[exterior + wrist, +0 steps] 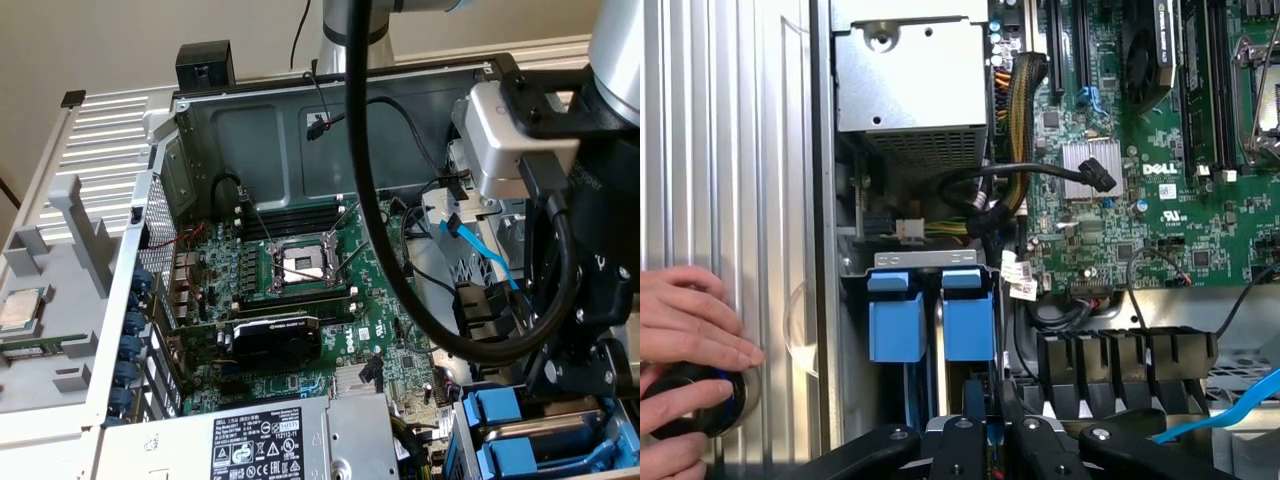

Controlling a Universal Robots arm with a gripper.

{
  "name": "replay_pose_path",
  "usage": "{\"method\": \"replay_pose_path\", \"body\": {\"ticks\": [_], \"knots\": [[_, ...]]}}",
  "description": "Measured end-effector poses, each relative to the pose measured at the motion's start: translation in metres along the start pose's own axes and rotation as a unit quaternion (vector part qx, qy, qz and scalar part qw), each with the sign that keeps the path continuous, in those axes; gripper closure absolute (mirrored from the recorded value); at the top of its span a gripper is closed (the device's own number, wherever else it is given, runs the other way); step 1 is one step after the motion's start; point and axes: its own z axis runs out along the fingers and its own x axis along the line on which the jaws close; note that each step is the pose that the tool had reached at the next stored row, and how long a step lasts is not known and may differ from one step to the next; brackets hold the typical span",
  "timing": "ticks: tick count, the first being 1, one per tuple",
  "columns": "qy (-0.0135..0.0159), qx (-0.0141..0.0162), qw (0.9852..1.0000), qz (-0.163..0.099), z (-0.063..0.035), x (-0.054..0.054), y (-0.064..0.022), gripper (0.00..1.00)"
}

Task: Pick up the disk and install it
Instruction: 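Insert the second disk wire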

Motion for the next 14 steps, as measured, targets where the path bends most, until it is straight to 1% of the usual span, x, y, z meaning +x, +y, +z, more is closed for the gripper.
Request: {"method": "replay_pose_path", "body": {"ticks": [3, 8, 14], "knots": [[0.0000, 0.0009, 1.0000, 0.000, 0.0004, 0.0000, 0.0001, 0.84], [-0.0003, 0.0044, 1.0000, 0.000, 0.0011, 0.0001, 0.0013, 0.84], [-0.0004, 0.0060, 1.0000, 0.000, 0.0030, 0.0000, 0.0013, 0.84]]}}
